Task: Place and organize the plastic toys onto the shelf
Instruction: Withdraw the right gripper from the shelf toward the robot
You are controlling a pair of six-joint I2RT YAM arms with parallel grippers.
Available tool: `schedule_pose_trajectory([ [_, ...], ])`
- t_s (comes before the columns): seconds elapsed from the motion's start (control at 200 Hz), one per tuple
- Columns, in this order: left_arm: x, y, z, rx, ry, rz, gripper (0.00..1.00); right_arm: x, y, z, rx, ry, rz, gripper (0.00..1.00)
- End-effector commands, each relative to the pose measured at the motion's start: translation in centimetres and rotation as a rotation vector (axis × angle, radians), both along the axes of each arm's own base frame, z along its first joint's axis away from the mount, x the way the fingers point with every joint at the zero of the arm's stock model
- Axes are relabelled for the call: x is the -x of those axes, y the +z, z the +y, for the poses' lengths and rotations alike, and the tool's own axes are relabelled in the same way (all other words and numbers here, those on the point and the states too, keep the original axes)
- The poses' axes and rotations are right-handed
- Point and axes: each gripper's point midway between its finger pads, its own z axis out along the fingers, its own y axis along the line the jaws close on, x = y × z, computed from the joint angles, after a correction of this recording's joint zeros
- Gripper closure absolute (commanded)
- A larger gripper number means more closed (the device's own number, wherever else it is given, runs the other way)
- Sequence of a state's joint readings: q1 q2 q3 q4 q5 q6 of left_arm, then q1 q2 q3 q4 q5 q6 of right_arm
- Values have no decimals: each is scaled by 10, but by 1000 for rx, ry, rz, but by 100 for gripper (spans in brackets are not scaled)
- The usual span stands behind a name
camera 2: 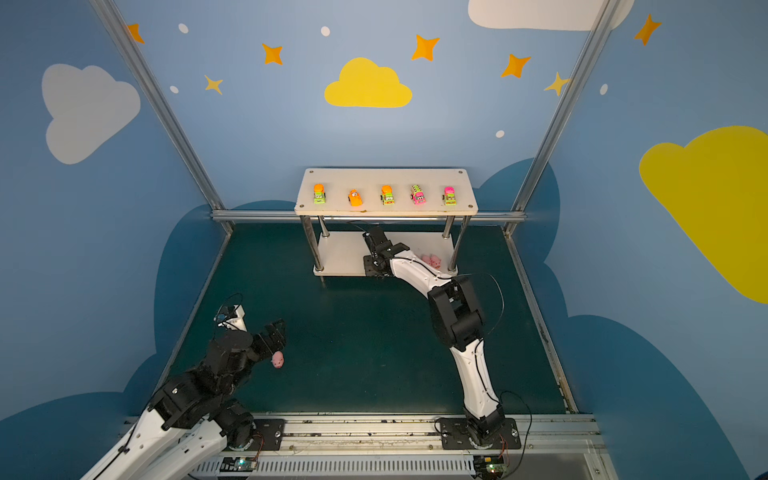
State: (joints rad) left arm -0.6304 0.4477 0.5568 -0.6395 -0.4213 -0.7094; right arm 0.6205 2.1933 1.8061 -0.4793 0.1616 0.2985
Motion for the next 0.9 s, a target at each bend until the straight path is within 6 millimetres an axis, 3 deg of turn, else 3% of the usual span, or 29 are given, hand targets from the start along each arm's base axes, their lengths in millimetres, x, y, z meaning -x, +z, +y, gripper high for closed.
schedule_pose_trajectory([
  [0.0,0,0,3,-19,5,-10,0,1,23,0,-30,0,-26,59],
  [0.26,1,0,3,-18,4,-7,0,-7,28,9,-49,4,-31,55],
  [0.446,0,0,3,-20,4,-5,0,2,35,12,-59,18,-29,53],
  [0.671,3,-2,4,-13,5,4,0,33,52,16,-86,45,-40,49],
  [0.771,7,-7,8,-12,23,26,0,53,57,16,-93,60,-42,35],
  [0.896,11,-23,11,-2,53,75,0,85,64,17,-114,91,-35,27],
])
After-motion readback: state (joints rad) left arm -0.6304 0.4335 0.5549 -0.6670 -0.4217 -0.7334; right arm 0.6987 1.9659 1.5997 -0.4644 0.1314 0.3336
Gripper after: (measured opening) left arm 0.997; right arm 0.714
